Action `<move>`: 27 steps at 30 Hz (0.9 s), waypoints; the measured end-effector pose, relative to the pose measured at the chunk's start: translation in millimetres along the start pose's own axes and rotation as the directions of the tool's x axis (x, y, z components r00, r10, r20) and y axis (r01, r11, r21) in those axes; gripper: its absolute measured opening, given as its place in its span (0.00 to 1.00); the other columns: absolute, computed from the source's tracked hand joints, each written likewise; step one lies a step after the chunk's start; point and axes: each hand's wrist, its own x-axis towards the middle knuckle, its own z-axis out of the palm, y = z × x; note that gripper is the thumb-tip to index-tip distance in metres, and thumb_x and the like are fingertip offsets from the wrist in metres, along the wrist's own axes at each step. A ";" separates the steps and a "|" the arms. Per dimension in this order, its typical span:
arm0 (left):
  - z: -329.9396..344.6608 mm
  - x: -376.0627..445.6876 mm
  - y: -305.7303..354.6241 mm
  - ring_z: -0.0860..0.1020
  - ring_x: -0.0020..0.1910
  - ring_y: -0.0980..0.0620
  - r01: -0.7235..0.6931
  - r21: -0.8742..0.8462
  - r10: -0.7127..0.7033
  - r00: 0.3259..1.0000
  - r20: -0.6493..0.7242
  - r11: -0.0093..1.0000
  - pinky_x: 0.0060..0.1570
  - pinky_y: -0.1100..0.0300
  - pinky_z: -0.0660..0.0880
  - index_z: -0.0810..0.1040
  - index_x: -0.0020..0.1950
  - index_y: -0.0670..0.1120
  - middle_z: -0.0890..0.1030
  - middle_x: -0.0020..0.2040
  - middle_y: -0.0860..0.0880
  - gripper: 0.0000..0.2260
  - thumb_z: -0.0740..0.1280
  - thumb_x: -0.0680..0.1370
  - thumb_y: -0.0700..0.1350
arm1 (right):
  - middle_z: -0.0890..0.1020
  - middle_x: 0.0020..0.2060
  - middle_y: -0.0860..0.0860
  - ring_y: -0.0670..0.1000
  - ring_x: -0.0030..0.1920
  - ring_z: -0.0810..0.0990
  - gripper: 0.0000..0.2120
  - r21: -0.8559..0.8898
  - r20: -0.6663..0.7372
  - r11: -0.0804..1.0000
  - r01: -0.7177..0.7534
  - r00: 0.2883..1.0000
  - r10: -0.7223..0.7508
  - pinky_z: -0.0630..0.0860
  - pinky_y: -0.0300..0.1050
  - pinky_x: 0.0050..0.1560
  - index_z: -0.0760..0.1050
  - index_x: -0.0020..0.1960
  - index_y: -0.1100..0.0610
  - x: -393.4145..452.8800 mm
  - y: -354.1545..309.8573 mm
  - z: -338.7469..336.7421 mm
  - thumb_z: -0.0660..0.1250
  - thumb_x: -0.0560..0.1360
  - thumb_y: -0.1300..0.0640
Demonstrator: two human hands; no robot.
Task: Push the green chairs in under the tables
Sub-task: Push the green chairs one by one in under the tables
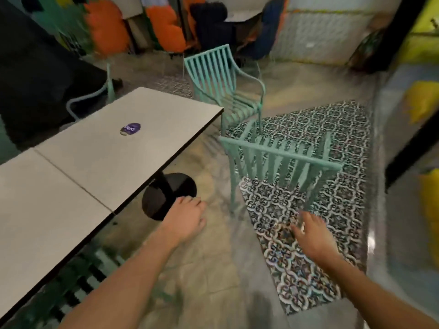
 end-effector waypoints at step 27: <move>32.8 446.6 -24.8 0.74 0.61 0.45 -0.178 -0.070 0.190 0.941 0.280 0.982 0.63 0.47 0.66 0.71 0.65 0.48 0.77 0.61 0.48 0.35 0.47 0.73 0.72 | 0.81 0.55 0.48 0.52 0.57 0.78 0.31 -0.323 0.021 0.938 0.124 0.992 -0.124 0.72 0.52 0.59 0.76 0.60 0.49 318.8 78.9 -24.3 0.45 0.77 0.31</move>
